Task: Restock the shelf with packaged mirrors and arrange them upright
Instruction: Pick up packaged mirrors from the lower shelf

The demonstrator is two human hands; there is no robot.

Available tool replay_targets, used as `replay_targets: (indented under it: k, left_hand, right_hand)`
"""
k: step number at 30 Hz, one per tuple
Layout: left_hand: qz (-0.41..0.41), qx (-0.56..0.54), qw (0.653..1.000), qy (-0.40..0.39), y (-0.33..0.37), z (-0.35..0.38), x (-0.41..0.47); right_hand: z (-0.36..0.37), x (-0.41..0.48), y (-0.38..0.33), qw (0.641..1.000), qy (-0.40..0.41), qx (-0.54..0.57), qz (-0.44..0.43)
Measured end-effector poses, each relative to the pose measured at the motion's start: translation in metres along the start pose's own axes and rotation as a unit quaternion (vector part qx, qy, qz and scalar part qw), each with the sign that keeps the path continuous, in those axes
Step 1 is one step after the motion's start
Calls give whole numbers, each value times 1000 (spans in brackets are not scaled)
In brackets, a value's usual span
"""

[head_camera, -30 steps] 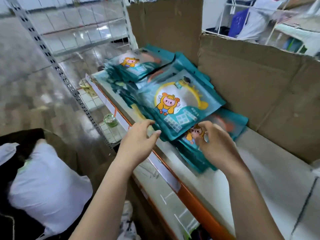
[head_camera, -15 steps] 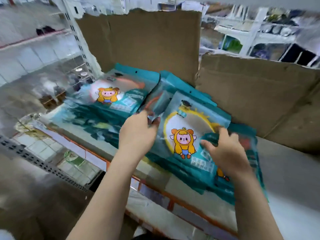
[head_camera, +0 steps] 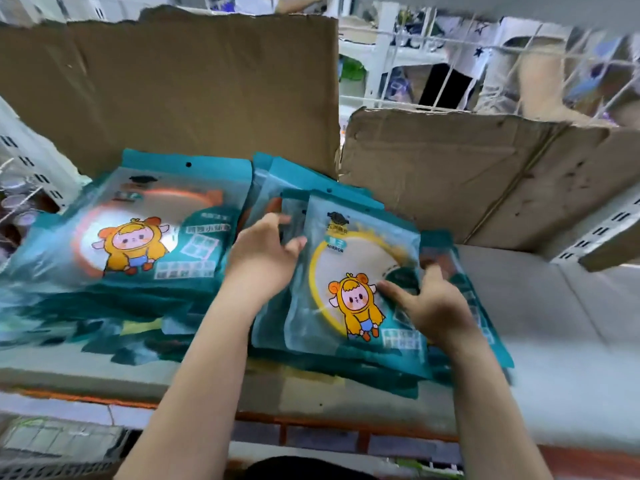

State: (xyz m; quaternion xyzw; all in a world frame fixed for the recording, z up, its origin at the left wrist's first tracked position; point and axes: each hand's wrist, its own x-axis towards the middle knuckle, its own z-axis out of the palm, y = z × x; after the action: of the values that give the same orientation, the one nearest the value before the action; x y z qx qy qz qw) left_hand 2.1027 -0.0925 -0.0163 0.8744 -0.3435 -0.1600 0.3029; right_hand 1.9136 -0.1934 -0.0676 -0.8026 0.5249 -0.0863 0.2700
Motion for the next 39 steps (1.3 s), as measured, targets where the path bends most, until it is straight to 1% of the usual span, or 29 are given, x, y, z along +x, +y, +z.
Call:
replay_targets:
  k: [3,6,10,13,16,18,21,23,26,28,31,33,35,39]
  left_hand:
    - [-14,-30,999,7,0,6,12]
    - [-37,-87,995,-20,0,11,16]
    - [-42,-208,976,-50,0,18,20]
    - [-37,-251,964,-75,1,26,17]
    - [-31,-283,957,-55,1,29,14]
    - [-33,-315,948,-42,2,27,12]
    - [-27,-324,945,-18,0,23,7]
    - [-19,-325,946,-6,0,21,4]
    - [-2,-353,936,16,-2,19,-2]
    - [6,-365,930,38,-4,19,-5]
    - [11,-389,920,47,-6,22,-10]
    - [13,-406,913,46,-8,25,-13]
    - [19,-426,904,43,-9,27,-15]
    - [32,-491,871,12,-1,31,-25]
  right_hand:
    - [-1,0,3,999,-2,39,19]
    - [-5,4,9,997,-19,72,34]
    - [-10,12,15,989,-25,137,52]
    - [-10,11,22,986,-26,157,56]
    - [-10,11,30,978,-3,200,63]
    - [-11,9,25,958,11,276,72]
    - [-14,5,22,906,9,414,90]
    - [-18,2,23,884,20,456,99]
    - [-21,-3,26,864,61,490,95]
    - [-20,-9,27,857,92,499,84]
    - [-18,-22,28,851,133,505,53]
    - [-18,-31,28,832,138,536,29]
    - [-19,-37,30,814,144,562,31]
    - [-25,-48,43,802,178,569,44]
